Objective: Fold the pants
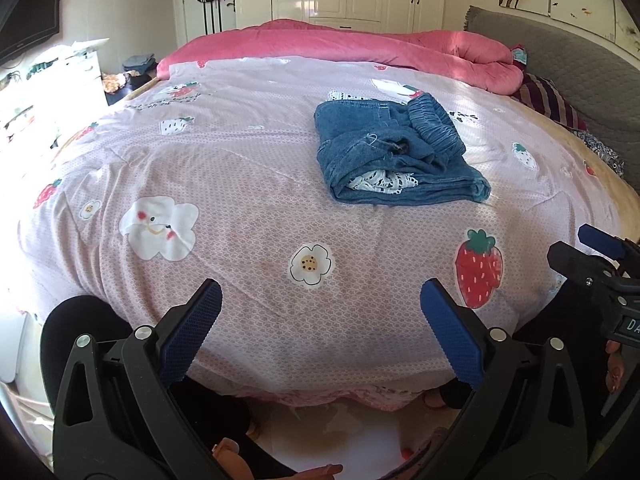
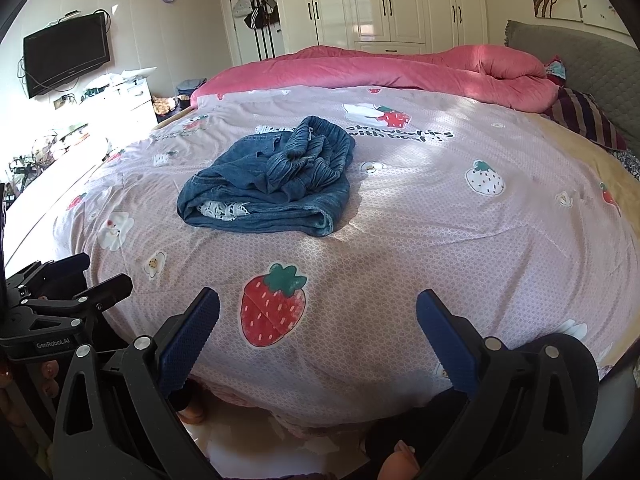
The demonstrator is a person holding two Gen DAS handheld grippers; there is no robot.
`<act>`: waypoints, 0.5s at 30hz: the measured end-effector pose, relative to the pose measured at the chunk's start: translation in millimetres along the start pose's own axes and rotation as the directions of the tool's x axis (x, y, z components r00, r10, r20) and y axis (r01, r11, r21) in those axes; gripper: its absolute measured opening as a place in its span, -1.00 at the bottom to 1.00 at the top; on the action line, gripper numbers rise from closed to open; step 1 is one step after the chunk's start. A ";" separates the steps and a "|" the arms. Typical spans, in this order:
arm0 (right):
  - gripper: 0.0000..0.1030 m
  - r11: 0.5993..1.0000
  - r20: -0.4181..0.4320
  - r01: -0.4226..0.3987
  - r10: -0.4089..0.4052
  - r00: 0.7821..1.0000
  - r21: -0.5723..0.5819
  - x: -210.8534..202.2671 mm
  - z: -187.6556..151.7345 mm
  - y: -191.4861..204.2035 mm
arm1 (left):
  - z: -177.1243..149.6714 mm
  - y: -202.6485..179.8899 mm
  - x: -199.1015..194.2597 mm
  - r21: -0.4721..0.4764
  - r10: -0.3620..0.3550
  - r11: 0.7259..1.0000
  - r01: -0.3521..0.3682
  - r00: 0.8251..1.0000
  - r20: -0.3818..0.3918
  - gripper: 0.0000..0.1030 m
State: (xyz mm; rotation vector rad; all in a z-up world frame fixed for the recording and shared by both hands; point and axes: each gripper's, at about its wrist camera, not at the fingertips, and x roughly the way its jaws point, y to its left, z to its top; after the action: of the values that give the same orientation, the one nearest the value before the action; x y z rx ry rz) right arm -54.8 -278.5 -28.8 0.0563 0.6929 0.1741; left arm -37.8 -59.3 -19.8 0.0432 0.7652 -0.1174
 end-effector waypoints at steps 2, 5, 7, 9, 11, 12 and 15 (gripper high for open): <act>0.91 1.000 -0.001 0.001 -0.001 1.000 0.000 0.0 -0.5 -0.1 | -0.1 0.2 0.1 -0.001 -0.001 1.000 0.001 1.000 -0.001 0.81; 0.91 1.000 -0.001 0.002 -0.002 1.000 -0.001 0.3 0.0 0.1 | -0.3 0.5 0.3 -0.006 -0.007 1.000 0.007 1.000 -0.002 0.81; 0.91 1.000 -0.002 0.001 -0.001 1.000 0.000 0.4 0.0 0.0 | -0.4 0.6 0.4 -0.005 -0.006 1.000 0.006 1.000 -0.001 0.81; 0.91 1.000 -0.003 0.000 0.000 1.000 -0.001 1.1 0.3 -0.1 | -0.4 0.8 0.5 -0.006 -0.008 1.000 0.008 1.000 -0.002 0.81; 0.91 1.000 -0.004 0.001 -0.001 1.000 0.000 1.6 0.3 -0.3 | -0.5 0.8 0.9 -0.006 -0.008 1.000 0.008 1.000 -0.004 0.81; 0.91 1.000 -0.005 0.001 -0.001 1.000 0.001 2.1 0.4 -0.8 | -0.3 0.6 0.9 -0.007 -0.006 1.000 0.006 1.000 -0.005 0.81; 0.91 1.000 -0.012 0.002 -0.002 1.000 0.006 4.9 0.9 -4.0 | -0.4 2.7 3.4 -0.015 -0.004 1.000 0.004 1.000 -0.015 0.81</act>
State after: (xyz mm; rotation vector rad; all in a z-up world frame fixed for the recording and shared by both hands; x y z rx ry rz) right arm -49.9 -281.5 -31.7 0.0607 0.7055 0.1705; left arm -35.3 -57.0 -22.5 0.0287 0.7813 -0.1151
